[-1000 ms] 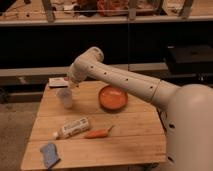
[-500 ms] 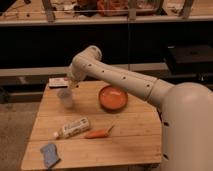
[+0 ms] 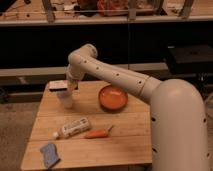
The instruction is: Place the eraser in the ceramic cup
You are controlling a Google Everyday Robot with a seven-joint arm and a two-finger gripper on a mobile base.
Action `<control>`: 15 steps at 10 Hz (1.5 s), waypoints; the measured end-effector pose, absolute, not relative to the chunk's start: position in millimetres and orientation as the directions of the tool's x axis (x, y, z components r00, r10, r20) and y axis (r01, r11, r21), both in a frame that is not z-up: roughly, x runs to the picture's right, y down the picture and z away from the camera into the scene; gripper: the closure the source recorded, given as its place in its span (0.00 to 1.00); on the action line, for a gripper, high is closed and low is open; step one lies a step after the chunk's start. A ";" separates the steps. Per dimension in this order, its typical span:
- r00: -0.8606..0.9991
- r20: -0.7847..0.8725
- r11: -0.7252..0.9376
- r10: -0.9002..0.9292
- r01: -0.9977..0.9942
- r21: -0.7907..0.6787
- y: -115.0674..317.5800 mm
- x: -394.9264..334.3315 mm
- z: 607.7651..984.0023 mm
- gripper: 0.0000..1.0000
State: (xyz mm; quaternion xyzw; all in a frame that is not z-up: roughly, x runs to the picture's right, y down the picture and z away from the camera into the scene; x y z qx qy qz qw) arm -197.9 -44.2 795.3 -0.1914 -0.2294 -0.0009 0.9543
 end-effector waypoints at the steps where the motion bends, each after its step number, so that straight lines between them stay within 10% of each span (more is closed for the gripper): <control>1: 0.899 0.429 0.918 0.084 0.098 -0.384 -41.5 -202.0 798.7 1.00; 4: 0.907 0.410 0.898 0.097 0.098 -0.430 -36.0 -203.3 810.7 0.98; 12: 0.922 0.373 0.866 0.103 0.101 -0.489 -25.1 -211.7 827.8 0.22; 15: 0.931 0.352 0.869 0.094 0.096 -0.486 -23.8 -214.0 831.6 0.20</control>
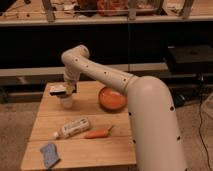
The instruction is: Place the eraser in the ceramic cup
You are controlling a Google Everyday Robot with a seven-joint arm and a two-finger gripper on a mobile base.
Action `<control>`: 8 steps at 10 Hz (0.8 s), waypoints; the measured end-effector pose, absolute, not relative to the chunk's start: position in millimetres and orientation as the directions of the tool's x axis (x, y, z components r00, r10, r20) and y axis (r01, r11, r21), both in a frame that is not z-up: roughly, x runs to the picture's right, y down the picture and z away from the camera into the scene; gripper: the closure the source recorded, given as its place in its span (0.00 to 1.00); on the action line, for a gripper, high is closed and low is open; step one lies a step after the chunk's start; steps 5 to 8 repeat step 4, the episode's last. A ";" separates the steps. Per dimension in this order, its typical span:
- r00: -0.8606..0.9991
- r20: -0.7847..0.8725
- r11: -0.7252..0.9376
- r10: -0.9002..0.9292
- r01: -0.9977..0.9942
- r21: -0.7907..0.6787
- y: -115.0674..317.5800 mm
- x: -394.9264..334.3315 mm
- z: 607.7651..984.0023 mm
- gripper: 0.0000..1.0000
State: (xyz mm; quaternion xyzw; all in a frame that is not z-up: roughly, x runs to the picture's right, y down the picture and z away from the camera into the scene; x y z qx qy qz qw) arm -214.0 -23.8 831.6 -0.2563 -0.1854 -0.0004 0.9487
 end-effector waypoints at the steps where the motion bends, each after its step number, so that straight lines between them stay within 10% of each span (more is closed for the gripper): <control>1: 0.934 0.345 0.869 0.091 0.095 -0.486 -23.6 -214.0 832.1 0.20; 8: 0.930 0.347 0.864 0.121 0.074 -0.498 -22.7 -213.1 831.6 0.20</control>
